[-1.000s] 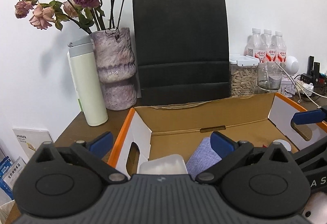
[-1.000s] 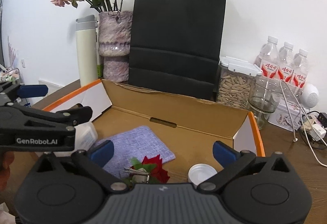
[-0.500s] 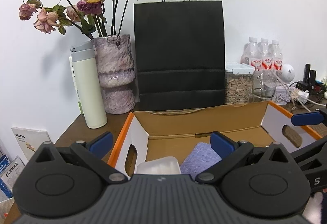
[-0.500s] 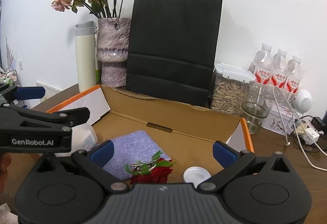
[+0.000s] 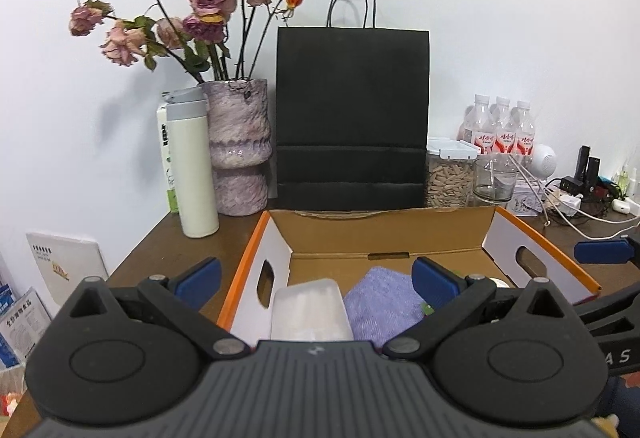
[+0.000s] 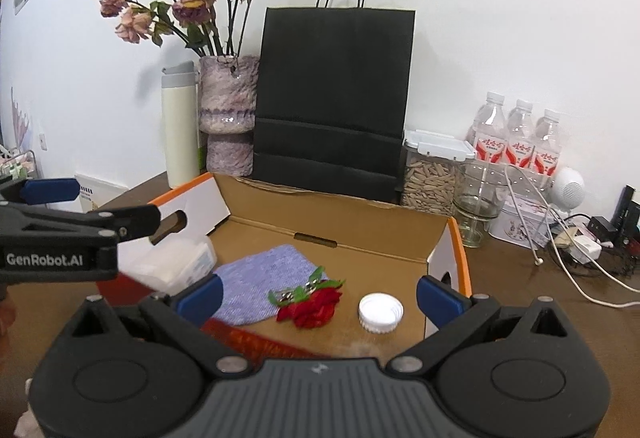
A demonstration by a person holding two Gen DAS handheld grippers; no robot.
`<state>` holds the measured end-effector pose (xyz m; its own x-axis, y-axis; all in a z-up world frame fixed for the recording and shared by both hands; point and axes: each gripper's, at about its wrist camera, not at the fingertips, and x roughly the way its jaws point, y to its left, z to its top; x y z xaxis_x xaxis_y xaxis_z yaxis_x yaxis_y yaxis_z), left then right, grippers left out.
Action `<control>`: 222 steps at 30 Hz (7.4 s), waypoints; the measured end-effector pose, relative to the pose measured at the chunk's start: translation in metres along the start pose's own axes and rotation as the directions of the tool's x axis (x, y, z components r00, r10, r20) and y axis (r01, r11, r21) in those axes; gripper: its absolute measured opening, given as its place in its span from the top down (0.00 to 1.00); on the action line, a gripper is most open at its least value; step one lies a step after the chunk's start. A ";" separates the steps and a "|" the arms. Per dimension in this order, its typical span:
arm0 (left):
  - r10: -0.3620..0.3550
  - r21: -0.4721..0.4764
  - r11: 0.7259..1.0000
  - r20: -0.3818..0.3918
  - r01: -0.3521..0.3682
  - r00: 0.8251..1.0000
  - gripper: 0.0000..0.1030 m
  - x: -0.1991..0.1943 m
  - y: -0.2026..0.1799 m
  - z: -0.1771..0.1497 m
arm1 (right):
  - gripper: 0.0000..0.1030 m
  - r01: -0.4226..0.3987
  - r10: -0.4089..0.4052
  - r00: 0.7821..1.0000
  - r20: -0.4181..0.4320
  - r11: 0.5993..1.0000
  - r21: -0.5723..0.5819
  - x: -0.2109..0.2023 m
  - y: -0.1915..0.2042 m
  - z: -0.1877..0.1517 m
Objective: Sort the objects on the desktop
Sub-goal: 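Move both grippers back to the remaining items on the table, then grasp the white tissue with the left gripper while the right grasps the plush sheep, then carry tissue and plush sheep into the cardboard box and release them, then withdraw both grippers from the box back toward the loose items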
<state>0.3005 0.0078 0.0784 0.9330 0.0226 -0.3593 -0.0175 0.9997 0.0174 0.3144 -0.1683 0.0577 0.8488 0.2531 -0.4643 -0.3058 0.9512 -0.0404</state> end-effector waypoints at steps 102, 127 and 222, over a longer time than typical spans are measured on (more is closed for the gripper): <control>-0.107 -0.152 0.986 -0.226 0.073 0.968 0.82 -0.085 0.063 -0.102 | 0.50 -0.173 0.165 0.983 -0.083 0.979 -0.105 -0.070 0.030 -0.096; -0.164 -0.086 0.983 0.007 0.164 0.986 0.82 -0.069 0.018 0.000 | 0.50 -0.110 0.116 0.984 0.136 0.993 -0.050 -0.063 0.011 -0.018; -0.077 -0.007 0.997 -0.012 0.077 0.997 0.00 -0.023 -0.001 0.008 | 0.00 -0.084 0.090 0.994 0.066 0.992 -0.099 -0.043 0.005 -0.001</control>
<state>0.2818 0.0066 0.0946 0.9272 -0.0543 -0.3706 0.0520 0.9985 -0.0164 0.2757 -0.1742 0.0763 0.8444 0.3492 -0.4063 -0.4170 0.9045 -0.0892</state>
